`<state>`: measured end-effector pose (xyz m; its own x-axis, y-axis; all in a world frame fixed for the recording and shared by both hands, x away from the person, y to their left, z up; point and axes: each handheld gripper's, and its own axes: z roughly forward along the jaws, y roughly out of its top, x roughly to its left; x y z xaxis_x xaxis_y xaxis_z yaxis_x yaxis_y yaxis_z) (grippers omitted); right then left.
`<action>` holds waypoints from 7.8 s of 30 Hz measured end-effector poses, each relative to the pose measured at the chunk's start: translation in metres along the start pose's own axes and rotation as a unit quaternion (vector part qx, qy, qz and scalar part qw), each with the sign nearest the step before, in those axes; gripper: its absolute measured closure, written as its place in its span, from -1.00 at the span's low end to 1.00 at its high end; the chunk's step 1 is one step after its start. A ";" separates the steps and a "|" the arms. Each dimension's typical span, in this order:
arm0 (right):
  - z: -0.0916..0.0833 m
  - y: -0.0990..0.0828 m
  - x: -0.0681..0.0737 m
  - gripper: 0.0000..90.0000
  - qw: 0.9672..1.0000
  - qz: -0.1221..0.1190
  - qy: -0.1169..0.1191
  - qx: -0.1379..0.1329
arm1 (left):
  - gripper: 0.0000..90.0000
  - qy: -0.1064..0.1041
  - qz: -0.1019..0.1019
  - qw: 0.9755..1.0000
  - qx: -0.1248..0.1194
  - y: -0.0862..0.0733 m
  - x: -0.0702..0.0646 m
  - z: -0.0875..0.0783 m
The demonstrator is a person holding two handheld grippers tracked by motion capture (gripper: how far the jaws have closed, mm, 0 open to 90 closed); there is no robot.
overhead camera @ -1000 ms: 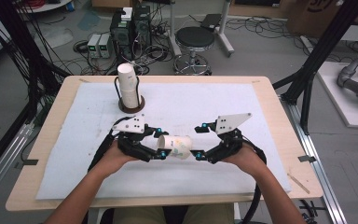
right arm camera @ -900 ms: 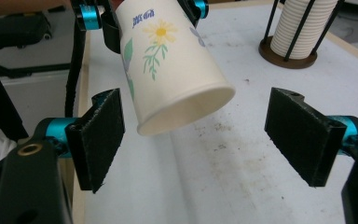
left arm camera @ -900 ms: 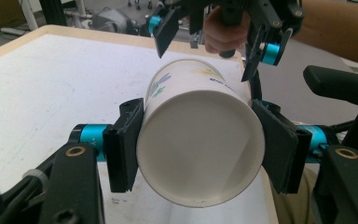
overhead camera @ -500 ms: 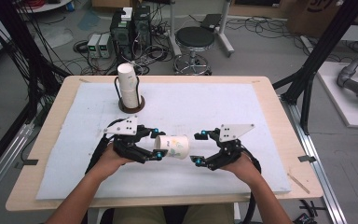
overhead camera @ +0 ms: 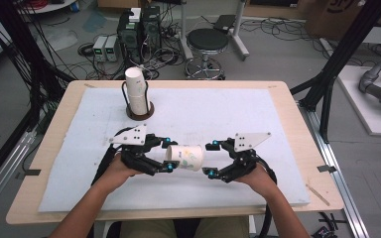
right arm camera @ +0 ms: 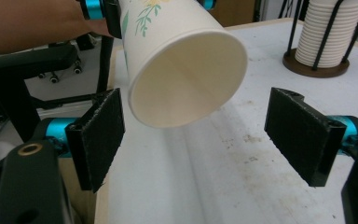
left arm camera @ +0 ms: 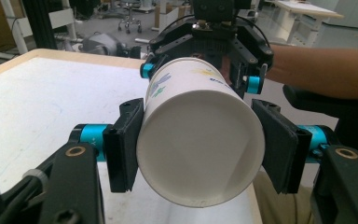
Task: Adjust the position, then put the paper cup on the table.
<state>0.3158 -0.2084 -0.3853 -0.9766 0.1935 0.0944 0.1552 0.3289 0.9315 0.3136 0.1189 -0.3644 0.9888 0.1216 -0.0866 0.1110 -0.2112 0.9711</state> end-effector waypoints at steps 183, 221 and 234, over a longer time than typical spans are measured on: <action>-0.043 -0.001 -0.013 -0.52 0.980 0.036 -0.187 0.057 | -0.20 0.167 -0.028 0.984 0.048 -0.044 0.014 -0.039; -0.063 -0.033 -0.015 -0.51 0.962 0.053 -0.266 0.018 | -0.23 0.275 -0.035 0.958 -0.073 -0.071 0.013 -0.093; -0.063 -0.033 -0.015 -0.51 0.962 0.054 -0.267 0.015 | -0.22 0.274 -0.031 0.959 -0.069 -0.075 0.019 -0.093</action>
<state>0.3161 -0.2805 -0.3953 -0.7397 0.6728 -0.0113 0.2642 0.3058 0.9147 0.3149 0.2268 -0.4180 0.7749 0.6299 -0.0528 0.1167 -0.0604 0.9913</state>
